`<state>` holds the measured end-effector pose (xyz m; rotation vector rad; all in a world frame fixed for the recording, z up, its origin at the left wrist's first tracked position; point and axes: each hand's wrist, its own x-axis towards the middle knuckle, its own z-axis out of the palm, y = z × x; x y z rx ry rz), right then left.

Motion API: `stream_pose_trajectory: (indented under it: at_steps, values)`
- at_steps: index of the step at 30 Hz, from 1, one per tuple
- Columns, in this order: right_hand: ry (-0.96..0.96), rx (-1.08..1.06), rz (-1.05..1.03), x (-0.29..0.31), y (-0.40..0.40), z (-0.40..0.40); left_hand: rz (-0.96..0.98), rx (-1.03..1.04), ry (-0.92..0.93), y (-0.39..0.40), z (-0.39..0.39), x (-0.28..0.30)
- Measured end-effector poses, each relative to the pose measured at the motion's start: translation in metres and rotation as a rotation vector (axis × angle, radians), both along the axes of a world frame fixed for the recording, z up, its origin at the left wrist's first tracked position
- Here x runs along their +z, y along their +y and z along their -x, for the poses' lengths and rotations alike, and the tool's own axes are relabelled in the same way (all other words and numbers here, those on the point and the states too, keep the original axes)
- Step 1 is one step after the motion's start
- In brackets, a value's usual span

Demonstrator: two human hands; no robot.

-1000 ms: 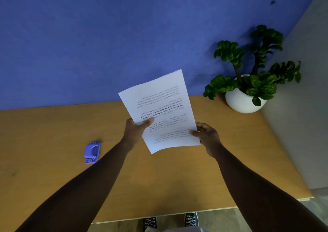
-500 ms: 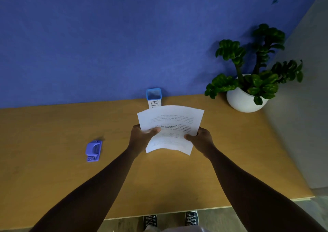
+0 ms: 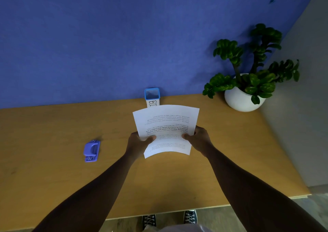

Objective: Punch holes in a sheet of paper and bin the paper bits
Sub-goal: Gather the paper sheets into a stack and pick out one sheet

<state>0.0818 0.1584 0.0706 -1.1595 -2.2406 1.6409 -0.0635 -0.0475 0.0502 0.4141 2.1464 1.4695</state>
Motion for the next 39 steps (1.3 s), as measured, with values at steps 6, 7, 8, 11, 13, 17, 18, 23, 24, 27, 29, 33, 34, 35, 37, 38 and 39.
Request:
stream_pose_trajectory:
  at_steps: [6,7,8,11,13,17,18,23,24,27,29,33,34,35,37,38,39]
  values:
    - [0.010,0.019,-0.036,0.002,0.002,0.002,0.092,-0.011,0.026,-0.006,0.004,-0.006]
    - [0.013,0.022,-0.037,0.003,0.002,0.003,0.082,-0.005,0.030,-0.006,0.005,-0.005]
    - [0.019,0.026,-0.036,0.005,0.003,0.004,0.066,-0.004,0.029,-0.006,0.006,-0.003]
    - [0.041,0.026,-0.022,0.013,0.005,0.008,0.006,0.006,0.018,-0.007,0.008,0.003]
    - [0.057,0.012,-0.016,0.017,0.008,0.008,-0.045,0.038,-0.003,-0.007,0.010,0.006]
    - [0.158,-0.065,0.101,0.025,0.014,0.005,-0.134,0.152,-0.042,-0.010,0.014,0.008]
    - [0.183,-0.084,0.131,0.026,0.015,0.004,-0.149,0.187,-0.053,-0.012,0.015,0.008]
    - [0.293,-0.183,0.343,0.027,0.018,-0.001,-0.239,0.295,-0.159,-0.016,0.019,0.008]
    - [0.310,-0.189,0.377,0.027,0.018,-0.001,-0.245,0.305,-0.174,-0.016,0.020,0.007]
    - [0.358,-0.199,0.440,0.029,0.016,-0.002,-0.260,0.319,-0.224,-0.015,0.019,0.008]
    - [0.388,-0.216,0.471,0.031,0.014,-0.002,-0.310,0.343,-0.276,-0.013,0.018,0.008]
    - [0.437,-0.257,0.560,0.032,0.012,-0.001,-0.383,0.345,-0.336,-0.009,0.015,0.010]
    - [0.450,-0.260,0.581,0.032,0.011,0.000,-0.400,0.327,-0.350,-0.008,0.015,0.011]
    - [0.462,-0.264,0.600,0.032,0.010,0.000,-0.417,0.309,-0.364,-0.007,0.014,0.011]
    - [0.489,-0.283,0.643,0.031,0.007,0.002,-0.440,0.265,-0.381,-0.005,0.011,0.014]
    - [0.503,-0.296,0.666,0.031,0.006,0.003,-0.438,0.235,-0.383,-0.003,0.010,0.015]
    - [0.512,-0.309,0.688,0.031,0.004,0.004,-0.430,0.201,-0.383,-0.002,0.009,0.017]
